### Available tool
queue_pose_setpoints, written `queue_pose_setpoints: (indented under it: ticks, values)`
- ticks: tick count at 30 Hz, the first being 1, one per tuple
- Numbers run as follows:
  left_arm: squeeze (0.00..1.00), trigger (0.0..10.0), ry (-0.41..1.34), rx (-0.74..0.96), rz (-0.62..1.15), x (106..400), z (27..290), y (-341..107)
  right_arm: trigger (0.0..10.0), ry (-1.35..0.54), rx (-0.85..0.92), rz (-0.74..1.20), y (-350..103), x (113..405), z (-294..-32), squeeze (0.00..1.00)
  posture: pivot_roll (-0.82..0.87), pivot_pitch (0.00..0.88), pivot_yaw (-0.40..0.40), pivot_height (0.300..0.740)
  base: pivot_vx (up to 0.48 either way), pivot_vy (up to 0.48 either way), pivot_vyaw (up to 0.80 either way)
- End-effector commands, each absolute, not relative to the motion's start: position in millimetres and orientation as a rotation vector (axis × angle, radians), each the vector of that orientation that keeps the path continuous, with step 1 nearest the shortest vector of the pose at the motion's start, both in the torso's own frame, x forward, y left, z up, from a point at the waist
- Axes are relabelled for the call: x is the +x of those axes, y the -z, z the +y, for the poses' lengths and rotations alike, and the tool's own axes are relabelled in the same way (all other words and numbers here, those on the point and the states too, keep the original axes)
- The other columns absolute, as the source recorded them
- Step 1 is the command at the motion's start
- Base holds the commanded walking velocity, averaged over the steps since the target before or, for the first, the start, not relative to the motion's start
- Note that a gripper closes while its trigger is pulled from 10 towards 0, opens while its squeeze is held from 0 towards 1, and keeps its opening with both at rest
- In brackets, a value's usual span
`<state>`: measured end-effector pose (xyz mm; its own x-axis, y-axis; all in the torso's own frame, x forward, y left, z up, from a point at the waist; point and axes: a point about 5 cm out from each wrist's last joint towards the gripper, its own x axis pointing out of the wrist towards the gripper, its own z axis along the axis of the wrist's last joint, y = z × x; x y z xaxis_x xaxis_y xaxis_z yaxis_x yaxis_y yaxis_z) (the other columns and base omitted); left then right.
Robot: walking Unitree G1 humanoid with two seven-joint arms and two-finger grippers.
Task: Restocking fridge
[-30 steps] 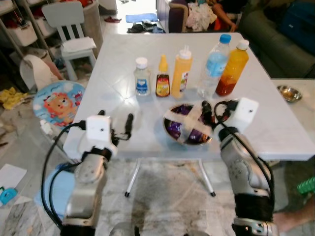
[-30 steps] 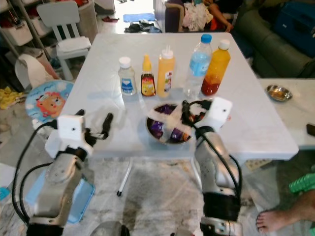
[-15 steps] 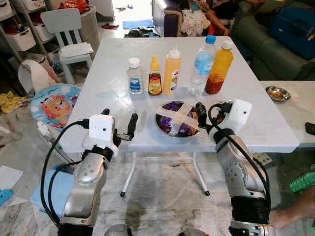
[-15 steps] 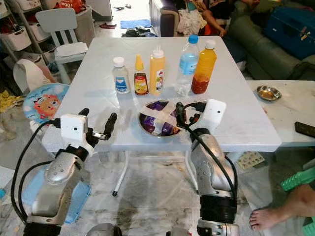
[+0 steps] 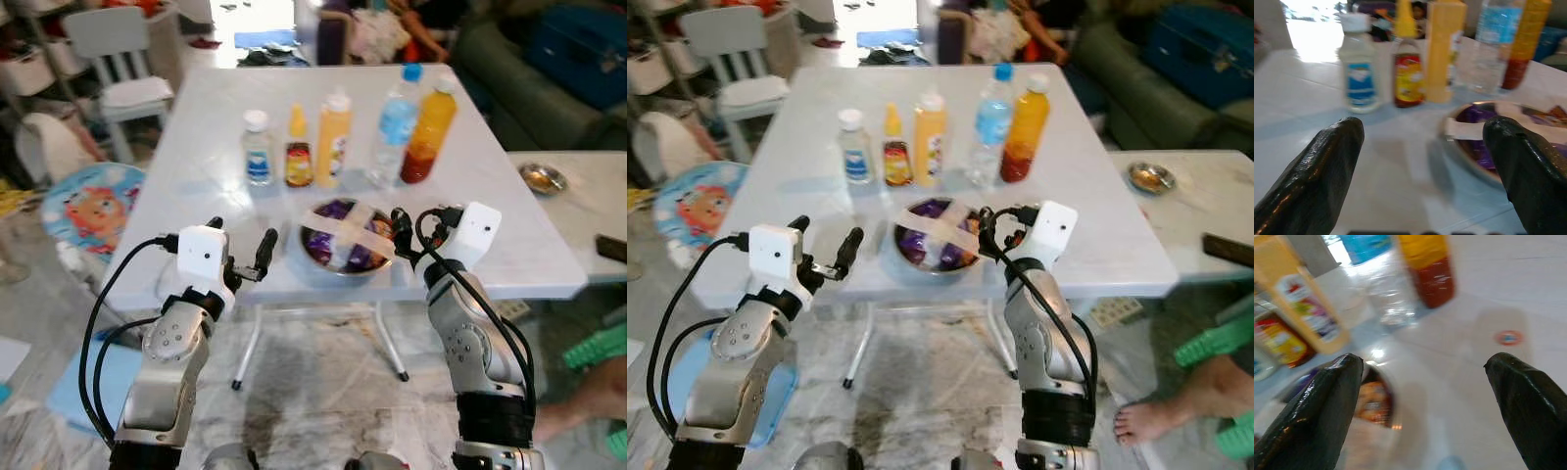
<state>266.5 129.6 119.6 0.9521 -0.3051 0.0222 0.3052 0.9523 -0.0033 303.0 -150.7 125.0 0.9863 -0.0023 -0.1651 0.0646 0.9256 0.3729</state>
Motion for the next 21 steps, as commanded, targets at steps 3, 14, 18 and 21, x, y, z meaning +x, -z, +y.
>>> queue_pose_setpoints:
  ticks: [3,14,18,21]
  values:
    - [0.0,10.0,0.333,-0.004,-0.025,266,127,-122,10.0,0.041,0.403,0.158,-129,302,-150,0.0,0.02,0.0,-0.017,0.74,0.0,0.0,-0.8]
    - [0.0,10.0,0.343,0.004,-0.035,267,126,-124,10.0,-0.162,0.44,0.26,-123,299,-118,0.0,0.02,0.0,-0.017,0.74,0.0,0.0,-0.05]
    - [0.0,10.0,0.337,0.001,-0.036,266,126,-124,10.0,-0.204,0.444,0.307,-117,296,-109,0.0,0.02,0.0,-0.017,0.74,0.0,0.0,0.0]
    - [0.0,10.0,0.337,0.001,-0.035,266,127,-124,10.0,-0.228,0.455,0.321,-116,294,-104,0.0,0.03,0.0,-0.017,0.74,0.0,0.0,0.0]
